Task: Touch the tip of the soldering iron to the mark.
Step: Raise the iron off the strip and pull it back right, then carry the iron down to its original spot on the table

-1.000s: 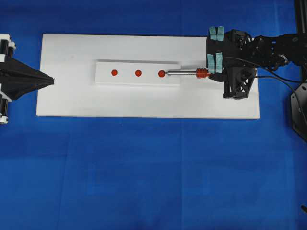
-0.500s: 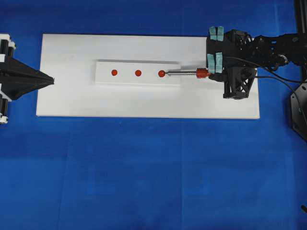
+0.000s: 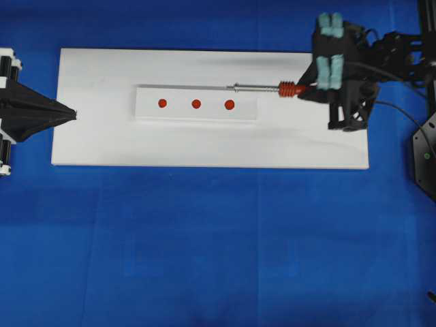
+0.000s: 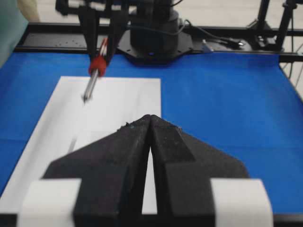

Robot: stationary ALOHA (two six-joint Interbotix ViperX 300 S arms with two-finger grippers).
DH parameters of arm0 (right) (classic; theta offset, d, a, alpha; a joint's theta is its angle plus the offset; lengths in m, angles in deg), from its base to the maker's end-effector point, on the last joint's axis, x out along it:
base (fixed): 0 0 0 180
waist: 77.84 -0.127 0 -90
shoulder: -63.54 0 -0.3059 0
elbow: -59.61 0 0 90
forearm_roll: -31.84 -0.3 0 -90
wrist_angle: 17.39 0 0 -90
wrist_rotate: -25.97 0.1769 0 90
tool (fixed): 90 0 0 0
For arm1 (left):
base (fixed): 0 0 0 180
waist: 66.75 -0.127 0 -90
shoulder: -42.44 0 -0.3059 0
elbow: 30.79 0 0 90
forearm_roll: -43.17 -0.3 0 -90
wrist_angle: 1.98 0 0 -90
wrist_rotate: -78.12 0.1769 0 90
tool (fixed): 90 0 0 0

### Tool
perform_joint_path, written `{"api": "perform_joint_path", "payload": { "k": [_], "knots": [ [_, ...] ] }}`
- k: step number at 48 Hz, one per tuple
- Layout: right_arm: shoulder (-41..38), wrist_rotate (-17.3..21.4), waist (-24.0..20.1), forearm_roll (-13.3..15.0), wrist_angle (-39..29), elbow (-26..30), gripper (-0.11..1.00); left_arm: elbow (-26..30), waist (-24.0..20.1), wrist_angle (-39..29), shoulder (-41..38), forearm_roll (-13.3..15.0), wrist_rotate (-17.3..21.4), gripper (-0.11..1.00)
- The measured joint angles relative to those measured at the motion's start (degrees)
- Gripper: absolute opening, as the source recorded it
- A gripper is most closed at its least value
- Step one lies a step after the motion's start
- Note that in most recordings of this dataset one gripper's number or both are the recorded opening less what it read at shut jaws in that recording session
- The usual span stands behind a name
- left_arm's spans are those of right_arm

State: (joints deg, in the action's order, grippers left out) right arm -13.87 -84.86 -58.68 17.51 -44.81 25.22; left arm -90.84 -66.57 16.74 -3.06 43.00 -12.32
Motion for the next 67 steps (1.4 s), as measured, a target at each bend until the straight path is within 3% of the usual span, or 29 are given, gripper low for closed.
{"api": "perform_joint_path", "payload": {
  "k": [18,30,46,61,67],
  "knots": [
    [2.2,0.1,0.4,0.0,-0.2,0.2,0.06,0.0,0.0,0.0,0.0,0.1,0.0,0.00],
    [2.8,4.9,-1.2,-0.1,-0.2,0.0,0.06,0.0,0.0,0.1,0.0,0.1,0.0,0.00],
    [6.8,14.9,-13.4,-0.2,0.8,-2.5,0.06,0.0,0.0,0.4,-0.1,0.1,-0.1,0.00],
    [5.2,24.4,-27.9,0.0,5.4,-3.3,0.06,0.0,-0.1,0.5,0.0,0.0,0.0,0.00],
    [3.3,26.5,-32.1,0.0,7.6,-3.3,0.06,0.0,-0.1,0.7,-0.1,0.1,0.0,0.00]
  ]
}}
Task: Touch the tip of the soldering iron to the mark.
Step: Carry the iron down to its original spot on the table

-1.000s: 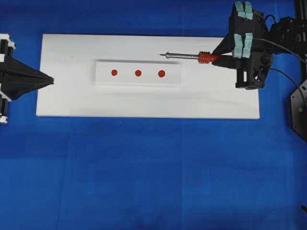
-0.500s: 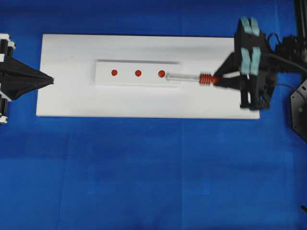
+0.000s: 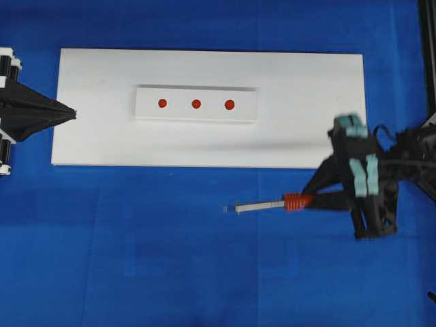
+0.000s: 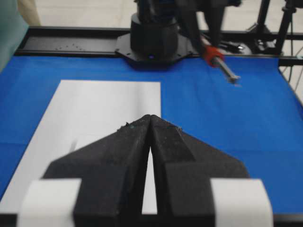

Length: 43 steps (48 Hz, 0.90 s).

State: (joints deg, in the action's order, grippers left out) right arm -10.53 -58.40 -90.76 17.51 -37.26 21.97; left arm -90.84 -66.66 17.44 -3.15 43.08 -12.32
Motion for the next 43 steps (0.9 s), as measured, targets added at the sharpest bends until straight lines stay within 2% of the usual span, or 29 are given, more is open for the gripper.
{"api": "perform_joint_path", "payload": {
  "k": [6,21,30,43],
  "knots": [
    [-1.8,0.5,-1.5,0.0,0.6,0.0,0.06,0.0,0.1,0.1,0.1,0.0,0.0,0.00],
    [-5.4,0.6,-1.4,0.6,4.4,1.6,0.06,0.0,0.0,0.1,0.1,-0.1,-0.1,0.00],
    [-14.0,0.6,-0.2,1.1,5.8,8.4,0.06,0.0,0.1,0.1,0.1,0.0,-0.1,0.00],
    [-26.1,0.6,1.1,2.8,6.0,21.6,0.06,0.0,0.0,0.1,0.2,0.0,-0.1,0.00]
  ]
}}
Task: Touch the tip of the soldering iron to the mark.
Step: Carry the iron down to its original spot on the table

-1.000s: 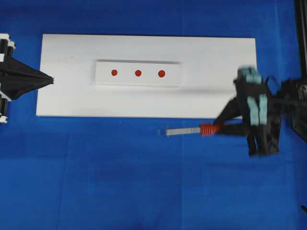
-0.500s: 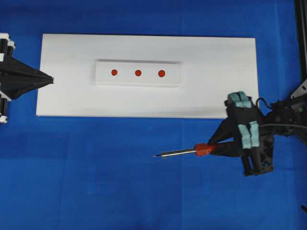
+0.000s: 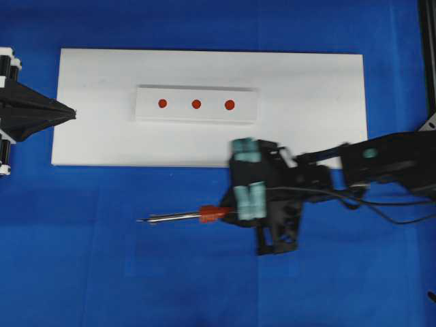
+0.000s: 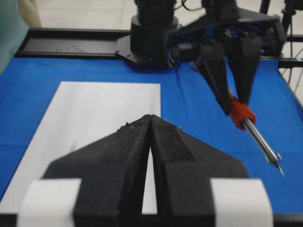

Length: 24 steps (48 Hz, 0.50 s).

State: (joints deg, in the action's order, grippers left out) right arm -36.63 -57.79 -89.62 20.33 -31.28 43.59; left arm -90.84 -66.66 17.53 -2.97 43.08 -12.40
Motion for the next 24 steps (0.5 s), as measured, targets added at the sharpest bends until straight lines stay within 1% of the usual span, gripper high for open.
{"api": "perform_joint_path", "payload": {
  "k": [4,9,17,24],
  "knots": [
    [-2.2,0.0,0.0,0.1,-0.3,2.5,0.06,0.0,0.1,0.0,0.0,0.0,0.0,0.00],
    [-3.3,0.0,0.0,0.2,-0.4,3.8,0.06,0.0,0.0,0.1,0.1,0.0,0.0,0.00],
    [-4.6,0.1,-0.1,0.0,0.5,3.9,0.06,0.0,0.1,0.1,0.1,0.0,0.0,0.00],
    [-7.5,0.6,-0.1,-1.1,4.6,2.9,0.06,0.0,0.0,0.0,0.1,0.0,0.0,0.00]
  ]
}}
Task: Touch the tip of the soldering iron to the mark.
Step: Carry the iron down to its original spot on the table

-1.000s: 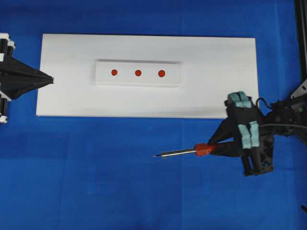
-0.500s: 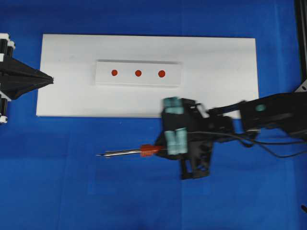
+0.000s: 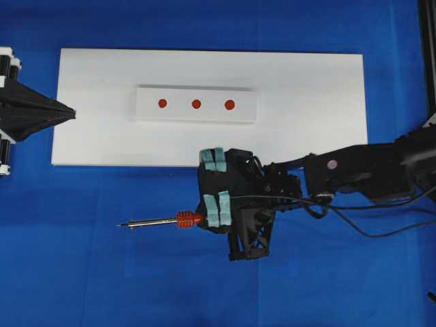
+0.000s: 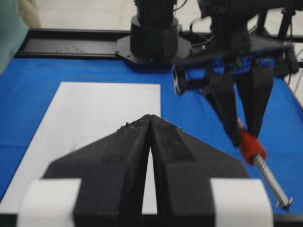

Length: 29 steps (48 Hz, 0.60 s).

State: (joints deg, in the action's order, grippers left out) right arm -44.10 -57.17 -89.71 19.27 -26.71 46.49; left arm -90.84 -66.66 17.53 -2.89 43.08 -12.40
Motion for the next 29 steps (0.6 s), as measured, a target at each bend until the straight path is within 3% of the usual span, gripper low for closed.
{"api": "perform_joint_path", "payload": {
  "k": [13,20,29],
  "knots": [
    [-7.9,3.4,-1.6,-2.2,9.1,-1.8,0.06,0.0,0.0,0.0,0.0,0.0,0.0,0.00],
    [-10.3,3.6,-2.9,-2.5,10.7,-1.6,0.06,0.0,0.1,0.1,0.0,0.0,0.0,0.00],
    [-12.7,3.6,-3.6,-4.9,11.1,-1.2,0.06,0.0,0.0,0.0,-0.1,-0.1,0.0,0.00]
  ]
}}
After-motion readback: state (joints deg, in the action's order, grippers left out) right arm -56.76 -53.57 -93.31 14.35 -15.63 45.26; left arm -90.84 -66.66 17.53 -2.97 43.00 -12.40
